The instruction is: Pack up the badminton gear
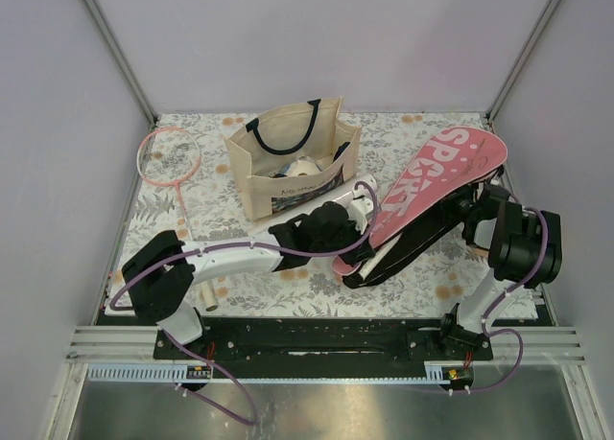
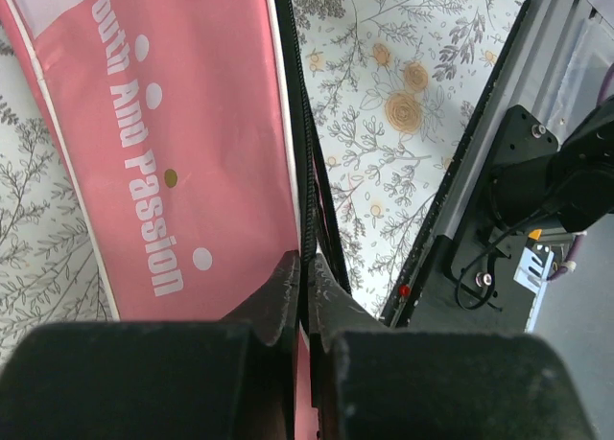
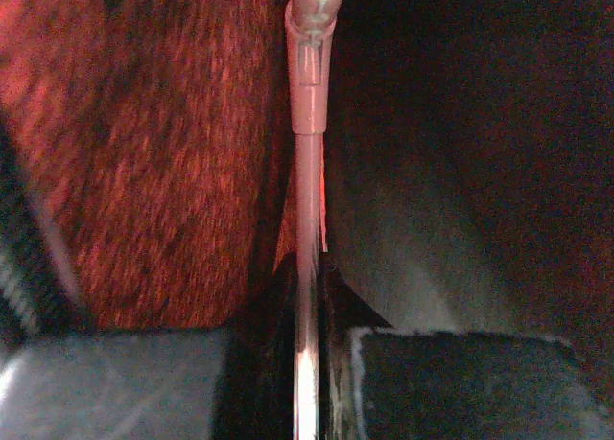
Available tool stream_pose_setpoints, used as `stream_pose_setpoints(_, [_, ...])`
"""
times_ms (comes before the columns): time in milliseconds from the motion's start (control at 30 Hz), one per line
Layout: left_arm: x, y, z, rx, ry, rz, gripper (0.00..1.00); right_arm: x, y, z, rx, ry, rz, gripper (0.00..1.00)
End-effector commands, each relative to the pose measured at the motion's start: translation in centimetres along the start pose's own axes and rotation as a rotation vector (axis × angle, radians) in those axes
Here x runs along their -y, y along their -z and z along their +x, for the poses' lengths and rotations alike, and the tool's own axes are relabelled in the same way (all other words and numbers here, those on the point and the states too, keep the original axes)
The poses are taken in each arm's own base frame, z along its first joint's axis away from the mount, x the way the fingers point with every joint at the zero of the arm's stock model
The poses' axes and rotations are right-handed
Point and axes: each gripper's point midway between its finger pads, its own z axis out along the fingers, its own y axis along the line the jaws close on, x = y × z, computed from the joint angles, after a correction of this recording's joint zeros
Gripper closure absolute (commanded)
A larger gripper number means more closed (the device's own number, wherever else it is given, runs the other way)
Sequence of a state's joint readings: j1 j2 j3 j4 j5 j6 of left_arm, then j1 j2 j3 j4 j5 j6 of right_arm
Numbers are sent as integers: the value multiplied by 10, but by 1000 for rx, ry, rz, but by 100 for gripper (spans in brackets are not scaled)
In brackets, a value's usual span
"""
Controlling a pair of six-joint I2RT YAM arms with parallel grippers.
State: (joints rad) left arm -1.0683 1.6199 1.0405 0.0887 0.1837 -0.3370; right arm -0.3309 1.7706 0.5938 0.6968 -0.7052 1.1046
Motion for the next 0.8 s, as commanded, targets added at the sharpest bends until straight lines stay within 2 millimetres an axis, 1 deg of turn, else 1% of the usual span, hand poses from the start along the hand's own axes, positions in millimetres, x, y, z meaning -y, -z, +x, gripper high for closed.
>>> stream_pose_setpoints(0, [26,17,-16,56,18,87,100,-33,-12,-27,103,61,-86,100])
stream_pose_setpoints(167, [30,21,-9,67,60,123,100,-31,-20,-27,128,62,-67,100])
stream_pose_setpoints(233, [31,20,-8,77,81,128,100,-36,-24,-27,139,70,-71,100])
stream_pose_setpoints(300, [27,16,-4,74,98,110,100,-38,-32,-22,132,75,-67,100])
stream_pose_setpoints(333, [25,13,-2,72,101,101,100,-40,-37,-18,118,77,-66,98])
stream_pose_setpoints(367, [22,10,0,66,103,91,100,-40,-40,-15,107,70,-63,96])
stream_pose_setpoints(433, [19,2,1,59,106,80,100,-38,-42,-10,101,50,-54,86])
stream_pose_setpoints(500, [16,-5,4,49,111,69,100,-30,-38,-7,103,25,-19,74])
stream_pose_setpoints(567, [11,-11,5,44,120,47,100,-20,-34,-2,90,26,42,66])
stream_pose_setpoints(700, [-1,-26,14,6,130,-4,100,1,-18,11,55,0,191,57])
stream_pose_setpoints(767, [-7,-33,19,-9,132,-31,100,9,-8,13,60,7,266,54])
